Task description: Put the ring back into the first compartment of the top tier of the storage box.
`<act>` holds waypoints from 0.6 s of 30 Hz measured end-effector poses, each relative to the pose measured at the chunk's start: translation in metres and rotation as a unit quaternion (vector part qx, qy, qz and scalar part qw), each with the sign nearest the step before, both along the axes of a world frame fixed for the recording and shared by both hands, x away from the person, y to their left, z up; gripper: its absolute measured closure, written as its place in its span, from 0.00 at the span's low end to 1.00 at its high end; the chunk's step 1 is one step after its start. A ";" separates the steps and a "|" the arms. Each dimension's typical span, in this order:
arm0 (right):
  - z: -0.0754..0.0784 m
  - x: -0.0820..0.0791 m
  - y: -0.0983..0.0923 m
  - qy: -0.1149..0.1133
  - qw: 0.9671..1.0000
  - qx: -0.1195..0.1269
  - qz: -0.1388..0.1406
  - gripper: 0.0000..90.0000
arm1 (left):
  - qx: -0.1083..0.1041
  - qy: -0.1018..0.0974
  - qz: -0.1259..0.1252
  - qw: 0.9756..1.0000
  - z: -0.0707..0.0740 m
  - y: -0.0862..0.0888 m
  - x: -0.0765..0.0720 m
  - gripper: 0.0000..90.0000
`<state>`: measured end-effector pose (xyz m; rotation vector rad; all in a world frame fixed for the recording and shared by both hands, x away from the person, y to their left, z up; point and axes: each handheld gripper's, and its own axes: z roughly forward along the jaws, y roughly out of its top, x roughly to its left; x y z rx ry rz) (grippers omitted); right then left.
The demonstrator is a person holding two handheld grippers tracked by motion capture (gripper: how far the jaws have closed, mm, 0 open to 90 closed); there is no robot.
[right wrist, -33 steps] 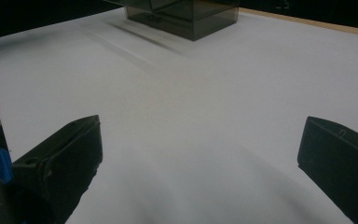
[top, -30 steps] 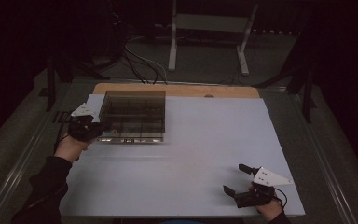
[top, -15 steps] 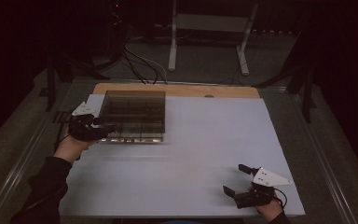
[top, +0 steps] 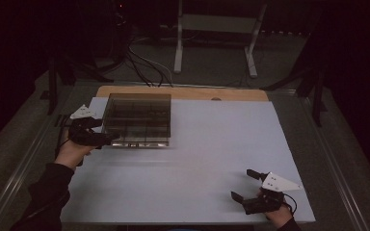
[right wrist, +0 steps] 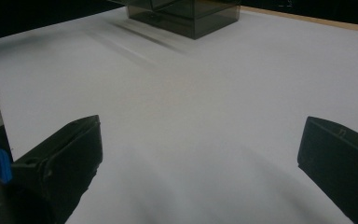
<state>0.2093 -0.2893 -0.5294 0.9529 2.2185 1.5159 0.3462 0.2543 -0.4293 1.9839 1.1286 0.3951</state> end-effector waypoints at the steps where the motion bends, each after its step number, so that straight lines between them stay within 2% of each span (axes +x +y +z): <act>1: 0.000 0.000 0.000 -0.001 1.000 -0.001 0.001 0.00 | 0.002 -0.001 -0.003 1.000 0.001 -0.001 0.000 0.03; 7: 0.001 0.001 0.001 -0.003 1.000 -0.002 0.004 0.00 | 0.004 -0.018 -0.007 1.000 0.003 -0.008 -0.002 0.01; 9: 0.001 0.002 0.001 -0.004 1.000 -0.001 0.005 0.00 | -0.002 -0.017 -0.013 1.000 0.005 -0.008 -0.002 0.01; 12: 0.001 0.003 0.004 -0.004 1.000 -0.005 0.010 0.00 | 0.001 -0.022 -0.017 1.000 0.006 -0.008 -0.003 0.01; 18: 0.002 0.002 0.005 -0.006 1.000 -0.006 0.011 0.00 | 0.001 -0.028 -0.016 0.999 0.006 -0.005 -0.006 0.01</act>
